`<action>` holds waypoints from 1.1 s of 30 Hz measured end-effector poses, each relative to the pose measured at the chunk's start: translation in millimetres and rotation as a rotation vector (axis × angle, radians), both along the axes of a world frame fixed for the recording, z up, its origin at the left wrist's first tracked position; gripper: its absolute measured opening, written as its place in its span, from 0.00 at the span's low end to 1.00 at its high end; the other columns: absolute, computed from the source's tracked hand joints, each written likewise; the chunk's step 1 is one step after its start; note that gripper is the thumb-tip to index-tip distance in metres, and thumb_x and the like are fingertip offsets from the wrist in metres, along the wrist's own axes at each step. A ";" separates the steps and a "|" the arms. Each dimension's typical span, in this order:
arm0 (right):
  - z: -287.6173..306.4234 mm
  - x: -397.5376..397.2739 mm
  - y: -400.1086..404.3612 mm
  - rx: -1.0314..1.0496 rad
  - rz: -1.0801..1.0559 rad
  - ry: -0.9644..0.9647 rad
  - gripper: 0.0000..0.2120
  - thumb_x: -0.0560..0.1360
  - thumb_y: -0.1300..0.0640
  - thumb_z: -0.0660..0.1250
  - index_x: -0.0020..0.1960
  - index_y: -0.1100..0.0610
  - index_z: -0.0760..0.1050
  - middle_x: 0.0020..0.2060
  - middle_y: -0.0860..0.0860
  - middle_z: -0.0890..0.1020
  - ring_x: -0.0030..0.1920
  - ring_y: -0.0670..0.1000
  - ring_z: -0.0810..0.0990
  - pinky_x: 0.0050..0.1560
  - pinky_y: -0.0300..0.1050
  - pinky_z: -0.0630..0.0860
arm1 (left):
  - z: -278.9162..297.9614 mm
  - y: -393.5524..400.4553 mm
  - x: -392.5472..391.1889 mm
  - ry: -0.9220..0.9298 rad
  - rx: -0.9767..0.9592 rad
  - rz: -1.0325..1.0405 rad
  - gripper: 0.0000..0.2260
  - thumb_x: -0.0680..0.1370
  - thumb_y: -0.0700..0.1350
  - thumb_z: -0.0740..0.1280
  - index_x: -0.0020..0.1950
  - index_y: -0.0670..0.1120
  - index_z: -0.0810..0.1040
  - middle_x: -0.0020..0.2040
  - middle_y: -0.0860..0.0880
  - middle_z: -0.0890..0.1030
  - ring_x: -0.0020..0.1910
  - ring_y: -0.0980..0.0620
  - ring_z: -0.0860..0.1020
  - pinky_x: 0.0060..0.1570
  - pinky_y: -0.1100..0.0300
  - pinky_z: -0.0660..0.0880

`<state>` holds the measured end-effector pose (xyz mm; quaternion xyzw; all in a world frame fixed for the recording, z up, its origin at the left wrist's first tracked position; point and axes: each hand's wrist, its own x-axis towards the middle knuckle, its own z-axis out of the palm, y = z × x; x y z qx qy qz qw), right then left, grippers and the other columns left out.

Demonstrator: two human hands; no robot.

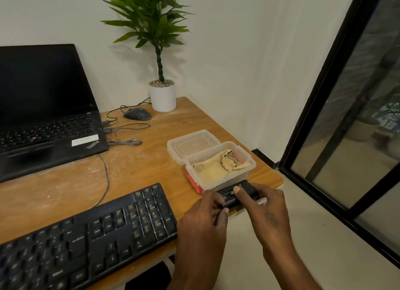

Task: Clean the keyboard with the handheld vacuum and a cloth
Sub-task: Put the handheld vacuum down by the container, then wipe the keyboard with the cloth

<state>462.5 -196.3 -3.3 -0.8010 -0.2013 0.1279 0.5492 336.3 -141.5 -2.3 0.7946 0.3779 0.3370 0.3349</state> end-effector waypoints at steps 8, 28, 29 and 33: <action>52.2 31.3 28.4 -0.116 -0.019 -0.552 0.16 0.76 0.42 0.70 0.61 0.46 0.80 0.53 0.45 0.70 0.56 0.48 0.73 0.42 0.45 0.75 | 18.1 5.4 -7.4 -0.049 0.104 0.071 0.10 0.78 0.51 0.75 0.48 0.62 0.74 0.37 0.61 0.77 0.42 0.59 0.79 0.34 0.65 0.77; 67.0 37.6 109.5 -0.847 0.172 -0.890 0.12 0.78 0.45 0.66 0.57 0.50 0.78 0.55 0.51 0.78 0.59 0.54 0.71 0.58 0.52 0.64 | 68.6 108.1 30.4 0.680 0.344 0.088 0.15 0.82 0.48 0.70 0.66 0.44 0.78 0.63 0.45 0.77 0.62 0.46 0.76 0.56 0.55 0.76; 66.5 38.3 109.1 -0.837 0.172 -0.890 0.11 0.79 0.46 0.65 0.57 0.50 0.79 0.54 0.51 0.78 0.59 0.54 0.71 0.58 0.52 0.64 | 69.2 108.9 30.9 0.691 0.343 0.083 0.14 0.81 0.46 0.70 0.66 0.44 0.78 0.63 0.45 0.77 0.62 0.46 0.76 0.56 0.55 0.76; 68.2 41.6 104.1 -0.717 0.157 -0.850 0.09 0.78 0.46 0.68 0.52 0.49 0.82 0.50 0.49 0.75 0.56 0.52 0.69 0.56 0.50 0.64 | 70.2 108.9 31.2 0.636 0.316 0.074 0.13 0.80 0.47 0.70 0.64 0.46 0.80 0.62 0.46 0.77 0.60 0.47 0.76 0.55 0.56 0.76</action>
